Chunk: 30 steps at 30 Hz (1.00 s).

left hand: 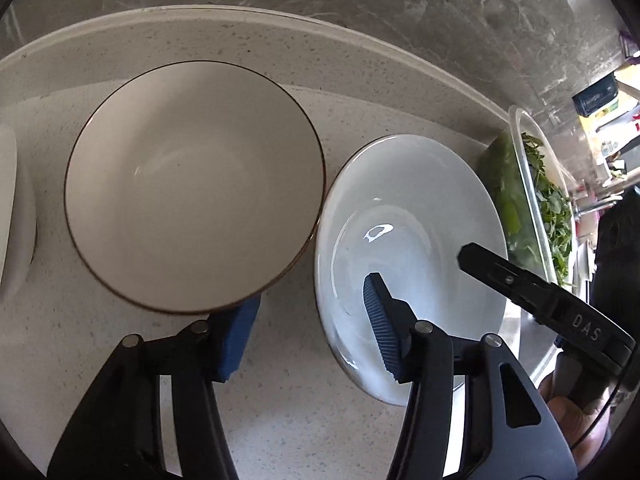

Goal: Organize plates and bowls
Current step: 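Move both grippers to the large white bowl beside the greens container, then close the left gripper on the white bowl rim while the right gripper grips it too, then lift the large white bowl with both grippers and lower it beside the plate stack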

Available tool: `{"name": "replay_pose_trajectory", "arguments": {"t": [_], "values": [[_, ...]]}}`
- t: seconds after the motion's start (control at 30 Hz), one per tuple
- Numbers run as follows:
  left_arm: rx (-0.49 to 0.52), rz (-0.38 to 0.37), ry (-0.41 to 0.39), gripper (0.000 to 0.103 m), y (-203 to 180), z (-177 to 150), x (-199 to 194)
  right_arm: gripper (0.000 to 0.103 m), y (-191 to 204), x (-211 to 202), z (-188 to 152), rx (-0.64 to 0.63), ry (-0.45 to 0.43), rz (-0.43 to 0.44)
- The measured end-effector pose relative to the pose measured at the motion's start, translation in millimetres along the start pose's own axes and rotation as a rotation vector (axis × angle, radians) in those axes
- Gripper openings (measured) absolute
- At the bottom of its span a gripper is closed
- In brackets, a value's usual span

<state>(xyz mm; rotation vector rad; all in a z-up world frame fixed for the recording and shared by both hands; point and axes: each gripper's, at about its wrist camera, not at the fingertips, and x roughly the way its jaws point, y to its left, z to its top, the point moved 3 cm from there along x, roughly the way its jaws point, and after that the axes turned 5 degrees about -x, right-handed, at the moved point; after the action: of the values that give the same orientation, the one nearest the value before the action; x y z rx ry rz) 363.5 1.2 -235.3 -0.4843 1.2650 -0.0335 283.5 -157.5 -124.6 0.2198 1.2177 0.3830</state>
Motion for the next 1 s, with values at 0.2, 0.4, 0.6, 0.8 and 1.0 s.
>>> {"name": "replay_pose_trajectory", "arguments": {"t": [0.2, 0.4, 0.6, 0.8, 1.0], "values": [[0.018, 0.020, 0.009, 0.046, -2, 6, 2, 0.051, 2, 10, 3, 0.009, 0.033, -0.011], [0.032, -0.011, 0.032, 0.014, -6, 7, 14, 0.024, -17, 9, 1, 0.064, 0.048, 0.016], [0.020, -0.022, 0.041, 0.010, 4, 6, 12, 0.015, -19, 9, 0, 0.043, 0.042, 0.001], [0.035, -0.017, 0.042, 0.010, 10, -5, 6, 0.015, -19, 5, -7, 0.052, 0.038, 0.036], [0.032, -0.029, 0.047, 0.010, 7, -18, 0, 0.015, -16, -7, -15, 0.049, 0.034, 0.057]]}}
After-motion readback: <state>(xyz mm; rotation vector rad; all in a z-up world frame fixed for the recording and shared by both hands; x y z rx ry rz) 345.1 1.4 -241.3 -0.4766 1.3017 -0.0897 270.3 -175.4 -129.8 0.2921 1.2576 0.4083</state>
